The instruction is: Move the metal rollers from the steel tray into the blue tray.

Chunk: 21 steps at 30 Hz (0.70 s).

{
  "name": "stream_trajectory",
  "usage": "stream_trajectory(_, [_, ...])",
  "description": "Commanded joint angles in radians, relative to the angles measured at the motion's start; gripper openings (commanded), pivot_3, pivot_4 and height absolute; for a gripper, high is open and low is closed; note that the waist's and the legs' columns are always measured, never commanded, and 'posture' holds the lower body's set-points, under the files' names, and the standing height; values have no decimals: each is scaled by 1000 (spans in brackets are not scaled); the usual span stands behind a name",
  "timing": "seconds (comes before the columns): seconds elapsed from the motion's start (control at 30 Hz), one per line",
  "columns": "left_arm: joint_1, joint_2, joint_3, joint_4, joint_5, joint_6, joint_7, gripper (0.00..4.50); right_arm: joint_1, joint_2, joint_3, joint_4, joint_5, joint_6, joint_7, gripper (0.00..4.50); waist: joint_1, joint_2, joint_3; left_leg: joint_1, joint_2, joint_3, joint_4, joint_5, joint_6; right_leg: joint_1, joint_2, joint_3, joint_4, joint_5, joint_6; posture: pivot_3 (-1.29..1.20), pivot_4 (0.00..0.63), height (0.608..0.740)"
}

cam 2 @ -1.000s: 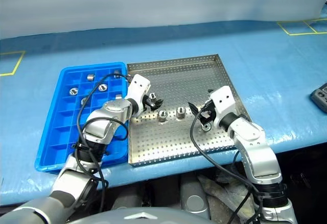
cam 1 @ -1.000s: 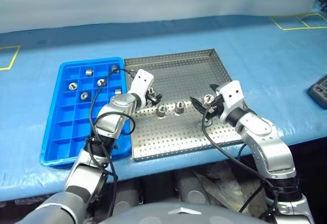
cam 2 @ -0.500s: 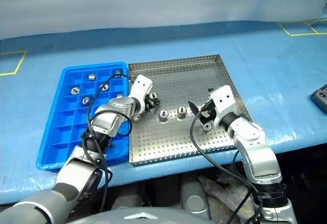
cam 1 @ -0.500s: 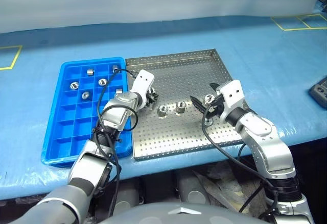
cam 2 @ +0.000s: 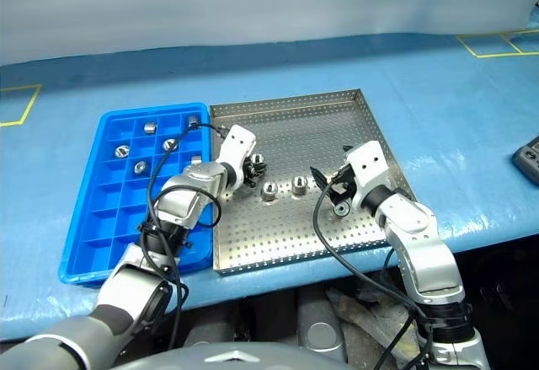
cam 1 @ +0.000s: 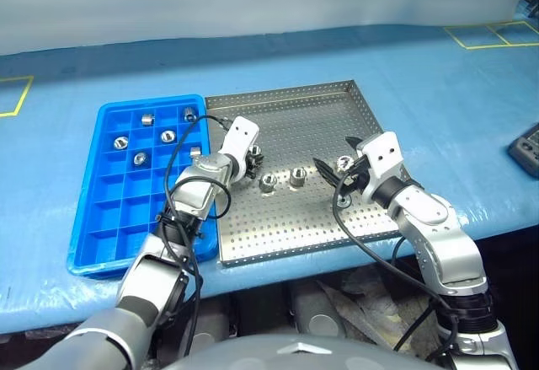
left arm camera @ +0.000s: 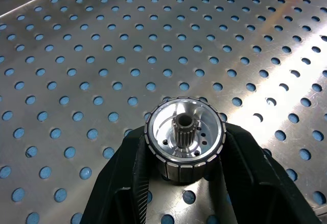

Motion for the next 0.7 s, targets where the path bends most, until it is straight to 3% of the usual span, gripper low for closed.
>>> stream_trajectory(0.03, [16,-2,31,-83,-1,-19,14,1848,-10,3,-12,-28,1,-28,-2,4500,-1,0,0,0,0,0,0,0,0,0,0,0,0,0,0,-274,150,740])
stream_trajectory(0.23, [72,0,174,-359,-87,13,42,1848,-5,4,-12,-38,3,-30,0,4500,-2,0,0,-1,0,0,0,0,0,-2,-1,0,0,0,0,-270,150,740])
stream_trajectory(0.53, [292,261,350,-785,-85,290,51,1848,-22,-25,27,-69,37,-46,99,4500,-7,1,-1,-1,0,0,-1,0,0,-2,-1,0,0,0,0,-212,150,740])
stream_trajectory(0.7, [380,277,470,-918,-65,388,113,1848,-40,-26,58,-47,46,-51,140,4500,28,0,0,-1,0,-1,-1,0,-1,-1,-1,-1,0,0,0,-145,150,740])
